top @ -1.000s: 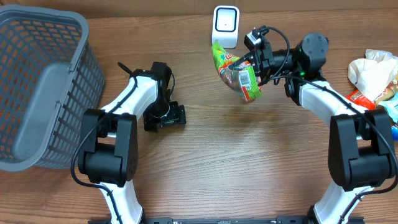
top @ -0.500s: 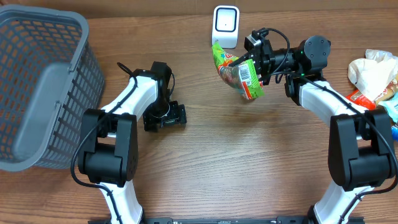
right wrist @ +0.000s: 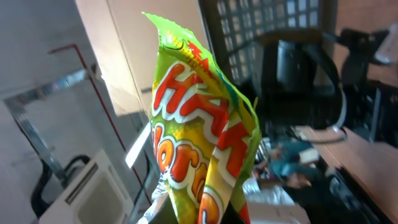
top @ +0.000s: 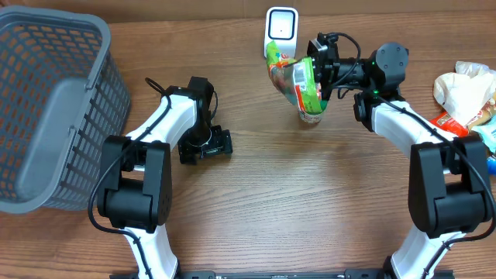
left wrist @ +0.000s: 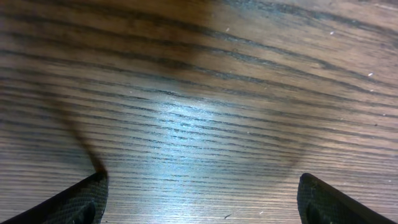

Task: Scan the item barcode
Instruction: 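Hold the gummy bag above the scanner with the right gripper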

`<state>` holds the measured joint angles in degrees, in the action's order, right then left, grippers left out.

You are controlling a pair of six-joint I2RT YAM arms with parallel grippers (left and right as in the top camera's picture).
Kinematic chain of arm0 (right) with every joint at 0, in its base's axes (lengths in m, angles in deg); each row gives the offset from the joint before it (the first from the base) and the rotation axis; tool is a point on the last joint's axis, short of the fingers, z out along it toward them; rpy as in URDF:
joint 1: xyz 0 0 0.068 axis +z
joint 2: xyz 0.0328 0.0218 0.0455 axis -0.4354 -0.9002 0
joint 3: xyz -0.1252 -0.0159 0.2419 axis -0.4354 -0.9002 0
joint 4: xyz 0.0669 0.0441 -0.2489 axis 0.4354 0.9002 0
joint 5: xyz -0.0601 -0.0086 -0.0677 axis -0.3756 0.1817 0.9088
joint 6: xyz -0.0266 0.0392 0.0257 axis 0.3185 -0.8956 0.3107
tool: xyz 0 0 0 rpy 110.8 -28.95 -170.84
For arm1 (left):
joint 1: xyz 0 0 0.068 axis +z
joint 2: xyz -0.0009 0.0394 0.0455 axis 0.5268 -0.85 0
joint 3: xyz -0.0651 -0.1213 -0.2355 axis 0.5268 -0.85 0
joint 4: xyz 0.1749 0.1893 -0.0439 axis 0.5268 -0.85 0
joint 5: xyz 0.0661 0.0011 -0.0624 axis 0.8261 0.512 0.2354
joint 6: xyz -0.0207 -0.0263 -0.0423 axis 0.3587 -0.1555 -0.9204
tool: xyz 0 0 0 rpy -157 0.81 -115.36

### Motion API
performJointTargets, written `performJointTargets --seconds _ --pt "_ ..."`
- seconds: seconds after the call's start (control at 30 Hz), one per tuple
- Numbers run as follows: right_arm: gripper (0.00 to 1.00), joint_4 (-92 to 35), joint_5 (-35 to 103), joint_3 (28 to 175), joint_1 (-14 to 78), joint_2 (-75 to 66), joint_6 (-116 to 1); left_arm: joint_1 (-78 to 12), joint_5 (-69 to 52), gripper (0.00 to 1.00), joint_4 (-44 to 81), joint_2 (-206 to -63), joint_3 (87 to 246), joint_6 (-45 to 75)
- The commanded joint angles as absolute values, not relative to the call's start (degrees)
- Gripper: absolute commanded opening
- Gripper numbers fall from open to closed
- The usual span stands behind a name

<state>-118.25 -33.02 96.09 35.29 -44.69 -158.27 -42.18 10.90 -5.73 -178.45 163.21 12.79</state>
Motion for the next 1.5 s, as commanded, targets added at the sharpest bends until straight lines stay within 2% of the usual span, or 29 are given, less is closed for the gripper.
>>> performJointTargets --seconds 0.0,0.6,0.73,0.9,1.1,1.33,1.47 --pt "0.04 -118.69 -26.11 96.81 36.66 -42.38 -166.24 -41.99 11.20 0.90 -5.70 -179.60 162.52 11.54" --pt "0.04 -118.66 -26.55 96.81 36.29 -42.38 -165.00 -41.99 11.20 0.90 -5.64 -179.60 162.52 11.54" --pt "0.04 -116.33 -26.99 96.81 35.66 -42.38 -150.22 -41.99 11.22 0.90 -5.62 -179.60 162.52 11.57" --pt "0.04 -104.06 -26.74 97.86 33.82 -42.40 -130.38 -41.99 11.22 0.90 -5.62 -179.60 162.52 11.59" --pt "0.04 -89.11 -23.84 105.90 32.82 -43.84 -105.83 -41.99 11.22 0.90 -5.18 -179.60 162.52 11.81" --pt "0.04 -63.41 -8.17 121.33 32.93 -46.73 -79.34 -41.99 11.22 0.90 -4.39 -179.60 162.52 11.79" --pt "0.04 -56.28 3.37 126.40 34.04 -47.12 -70.55 -41.99 11.25 0.90 -3.65 -179.60 162.52 11.79"
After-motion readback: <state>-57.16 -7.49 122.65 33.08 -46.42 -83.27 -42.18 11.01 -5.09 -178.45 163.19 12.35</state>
